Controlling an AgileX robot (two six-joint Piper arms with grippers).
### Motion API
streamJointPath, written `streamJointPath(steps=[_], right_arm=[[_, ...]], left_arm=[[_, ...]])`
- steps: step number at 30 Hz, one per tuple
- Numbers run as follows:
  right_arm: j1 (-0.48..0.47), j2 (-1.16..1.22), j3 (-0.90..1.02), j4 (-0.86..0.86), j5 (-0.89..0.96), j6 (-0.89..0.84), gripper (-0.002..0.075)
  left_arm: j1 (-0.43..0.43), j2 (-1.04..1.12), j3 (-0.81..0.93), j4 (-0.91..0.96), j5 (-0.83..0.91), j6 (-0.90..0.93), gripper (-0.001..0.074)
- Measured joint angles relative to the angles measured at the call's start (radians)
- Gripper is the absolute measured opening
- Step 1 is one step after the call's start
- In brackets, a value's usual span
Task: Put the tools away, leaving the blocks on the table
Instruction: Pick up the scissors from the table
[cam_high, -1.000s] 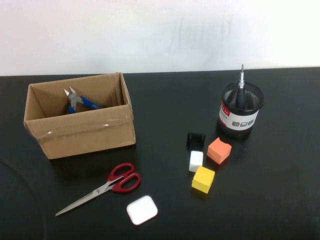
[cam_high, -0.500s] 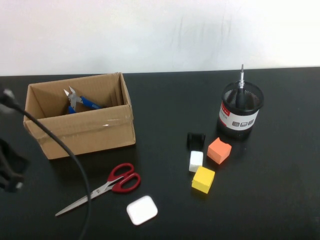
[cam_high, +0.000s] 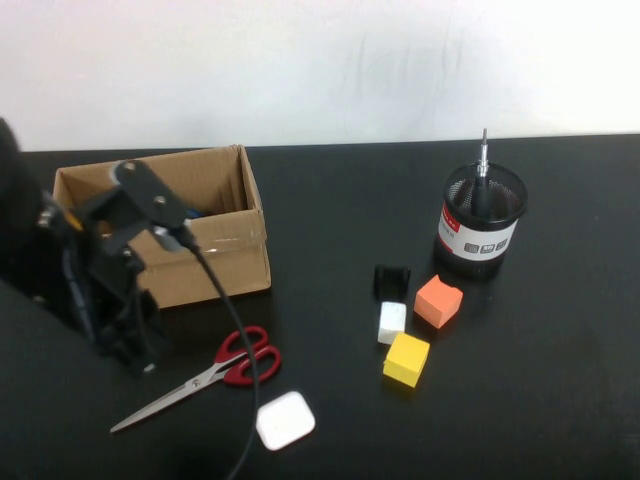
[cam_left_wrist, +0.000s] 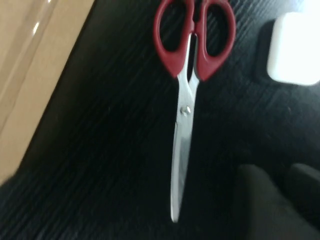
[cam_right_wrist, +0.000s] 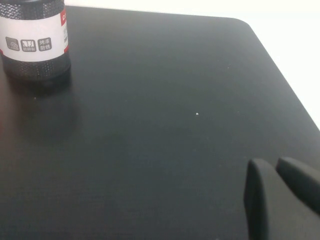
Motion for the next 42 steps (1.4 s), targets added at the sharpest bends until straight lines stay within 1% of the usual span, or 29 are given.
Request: streamJointPath(steps=[4,5,8,13,15,29,42], right_arm=[[0.0,0.0,0.0,0.0,0.0,0.0,-0.0007],[0.0,0.0,0.0,0.0,0.0,0.0,-0.0008],[0.0,0.0,0.0,0.0,0.0,0.0,-0.0008],[0.0,0.0,0.0,0.0,0.0,0.0,-0.0008],[0.0,0.0,0.0,0.0,0.0,0.0,-0.0008],[0.0,0.0,0.0,0.0,0.0,0.0,-0.0008],[0.0,0.0,0.0,0.0,0.0,0.0,-0.0008]], left_arm=[[-0.036,0.073,-0.004,0.004,-0.05,-0.015,0.0283],[-0.044,0.091,-0.005,0.009,-0.063,-0.038,0.0316],[-0.076,0.135,-0.007,0.046,-0.081,-0.077,0.036],[-0.139,0.177,-0.007,0.134,-0.087,-0.089,0.0375],[-0.149,0.192,-0.007,0.143,-0.093,-0.091,0.0375],[-0.151,0.318,-0.009,0.163,-0.161,-0.161,0.0378],[-0.151,0.405,-0.009,0.196,-0.222,-0.166,0.0378]])
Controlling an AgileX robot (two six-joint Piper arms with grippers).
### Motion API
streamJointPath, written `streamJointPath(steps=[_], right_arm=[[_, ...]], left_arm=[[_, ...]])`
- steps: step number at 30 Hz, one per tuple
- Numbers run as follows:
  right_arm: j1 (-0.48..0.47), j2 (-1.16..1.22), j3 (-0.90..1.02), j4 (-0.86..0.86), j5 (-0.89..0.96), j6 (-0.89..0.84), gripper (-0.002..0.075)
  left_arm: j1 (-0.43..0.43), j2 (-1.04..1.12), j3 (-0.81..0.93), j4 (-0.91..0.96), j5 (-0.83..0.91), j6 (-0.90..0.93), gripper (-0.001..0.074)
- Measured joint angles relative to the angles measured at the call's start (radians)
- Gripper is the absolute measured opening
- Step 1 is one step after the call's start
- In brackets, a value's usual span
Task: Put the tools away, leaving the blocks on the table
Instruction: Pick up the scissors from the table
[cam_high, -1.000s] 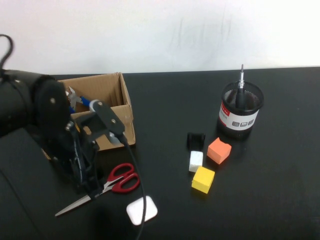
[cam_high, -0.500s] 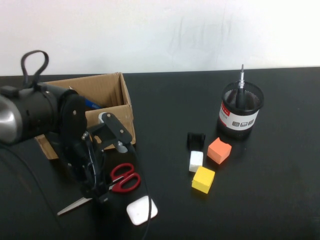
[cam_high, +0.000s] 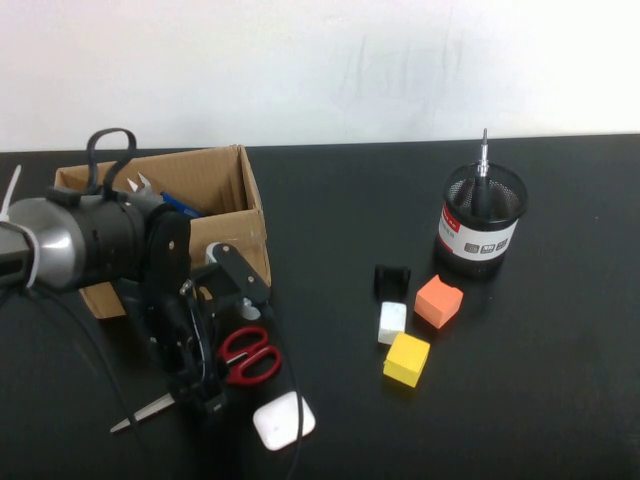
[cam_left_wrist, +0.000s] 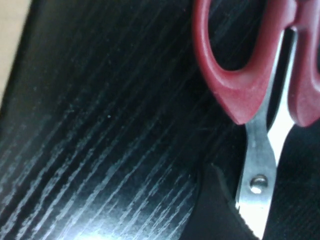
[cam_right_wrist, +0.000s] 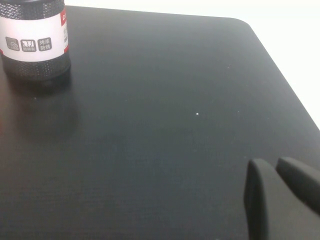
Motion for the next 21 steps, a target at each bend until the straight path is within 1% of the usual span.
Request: streamJointPath(steps=[6,8,11,13,17,18,21], right_arm=[[0.0,0.0,0.0,0.0,0.0,0.0,-0.0008],[0.0,0.0,0.0,0.0,0.0,0.0,-0.0008],[0.0,0.0,0.0,0.0,0.0,0.0,-0.0008],[0.0,0.0,0.0,0.0,0.0,0.0,-0.0007],[0.0,0.0,0.0,0.0,0.0,0.0,-0.0008],[0.0,0.0,0.0,0.0,0.0,0.0,-0.0008],[0.0,0.0,0.0,0.0,0.0,0.0,-0.0008]], left_arm=[[0.0,0.02,-0.003,0.005,0.0,0.0,0.0378],[0.0,0.022,-0.007,0.005,0.0,0.0,0.0365],[0.0,0.026,-0.01,0.011,0.0,-0.004,0.0306],[0.0,0.027,-0.01,0.016,-0.004,-0.004,0.0246],[0.0,0.027,-0.011,0.016,-0.006,-0.004,0.01],[0.0,0.027,-0.011,0.016,-0.006,-0.004,0.0083],[0.0,0.027,-0.011,0.016,-0.006,-0.004,0.0085]])
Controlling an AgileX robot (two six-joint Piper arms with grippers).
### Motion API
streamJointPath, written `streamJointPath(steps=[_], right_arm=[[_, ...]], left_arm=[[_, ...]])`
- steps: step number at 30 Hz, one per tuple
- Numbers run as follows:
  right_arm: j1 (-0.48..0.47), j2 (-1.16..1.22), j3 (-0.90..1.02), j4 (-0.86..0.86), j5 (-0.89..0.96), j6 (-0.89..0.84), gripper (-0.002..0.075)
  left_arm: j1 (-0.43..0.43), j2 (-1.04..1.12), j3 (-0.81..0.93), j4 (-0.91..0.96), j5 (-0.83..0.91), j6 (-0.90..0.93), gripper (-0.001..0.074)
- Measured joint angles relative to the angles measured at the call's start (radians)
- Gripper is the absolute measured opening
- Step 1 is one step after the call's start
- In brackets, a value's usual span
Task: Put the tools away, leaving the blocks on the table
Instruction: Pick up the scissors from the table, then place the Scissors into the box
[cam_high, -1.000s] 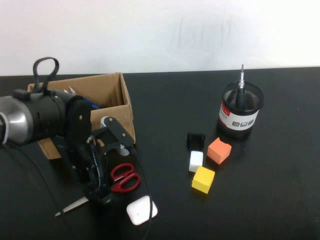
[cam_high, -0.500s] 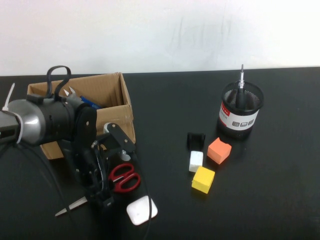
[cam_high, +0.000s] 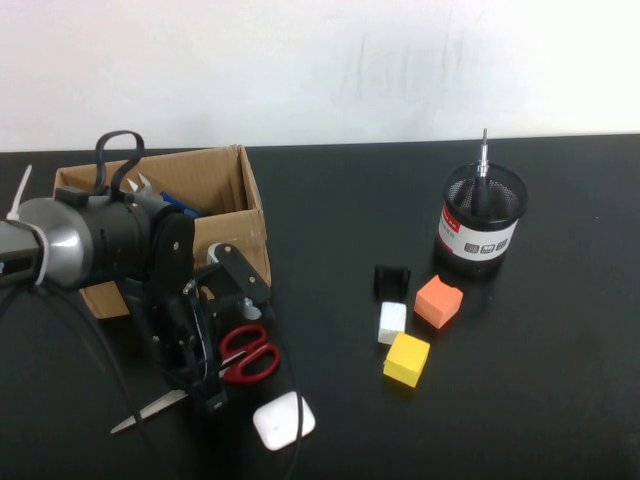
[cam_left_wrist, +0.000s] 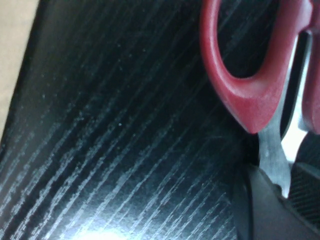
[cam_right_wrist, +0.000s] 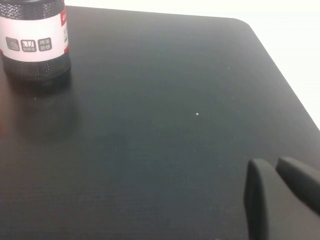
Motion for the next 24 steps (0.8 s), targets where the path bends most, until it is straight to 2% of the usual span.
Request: streamJointPath(steps=[12,24], right_arm=[[0.0,0.0,0.0,0.0,0.0,0.0,-0.0008],[0.0,0.0,0.0,0.0,0.0,0.0,-0.0008]], left_arm=[[0.0,-0.041,0.0,0.004,0.058,0.026,0.0085],[0.0,-0.333,-0.003,0.079,0.139,0.058,0.0085]])
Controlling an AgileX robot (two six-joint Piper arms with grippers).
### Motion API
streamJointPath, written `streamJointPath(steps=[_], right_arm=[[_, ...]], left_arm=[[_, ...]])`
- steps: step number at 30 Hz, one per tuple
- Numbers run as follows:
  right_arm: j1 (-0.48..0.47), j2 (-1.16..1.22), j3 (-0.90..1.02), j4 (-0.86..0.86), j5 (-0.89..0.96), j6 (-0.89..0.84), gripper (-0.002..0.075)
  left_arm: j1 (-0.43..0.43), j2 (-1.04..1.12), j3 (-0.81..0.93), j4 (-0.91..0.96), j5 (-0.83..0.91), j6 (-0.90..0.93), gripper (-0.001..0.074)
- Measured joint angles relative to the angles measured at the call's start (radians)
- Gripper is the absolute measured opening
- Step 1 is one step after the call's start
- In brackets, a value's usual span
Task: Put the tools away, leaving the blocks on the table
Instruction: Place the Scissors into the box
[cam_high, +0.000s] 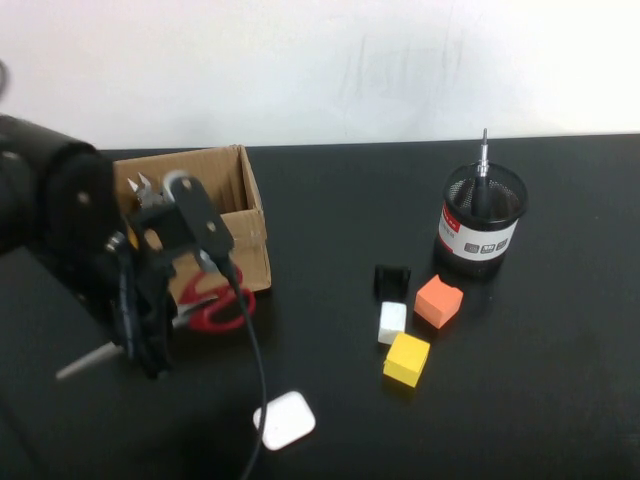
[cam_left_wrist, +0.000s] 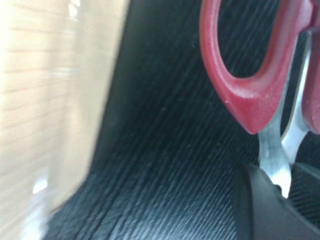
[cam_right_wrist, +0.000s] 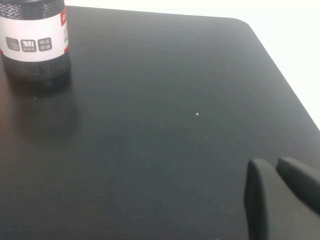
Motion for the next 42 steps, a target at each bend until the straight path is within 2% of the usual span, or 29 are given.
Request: streamJointPath(steps=[6,13,24,33,37,42], right_arm=[[0.0,0.0,0.0,0.0,0.0,0.0,-0.0008],[0.0,0.0,0.0,0.0,0.0,0.0,-0.0008],[0.0,0.0,0.0,0.0,0.0,0.0,-0.0008],[0.0,0.0,0.0,0.0,0.0,0.0,-0.0007],[0.0,0.0,0.0,0.0,0.0,0.0,-0.0008],[0.0,0.0,0.0,0.0,0.0,0.0,-0.0008]], left_arm=[[0.0,-0.12,-0.116,0.013,0.046,0.023,0.0085],[0.0,-0.143,-0.301,0.113,0.057,0.1,0.0085],[0.0,0.034,-0.334,0.402,-0.07,0.113,0.0085],[0.008,0.198,-0.334,0.397,-0.165,0.113,0.0085],[0.065,0.225,-0.334,0.273,-0.171,0.142,0.0085],[0.119,0.225,-0.334,0.158,-0.171,0.273,0.0085]])
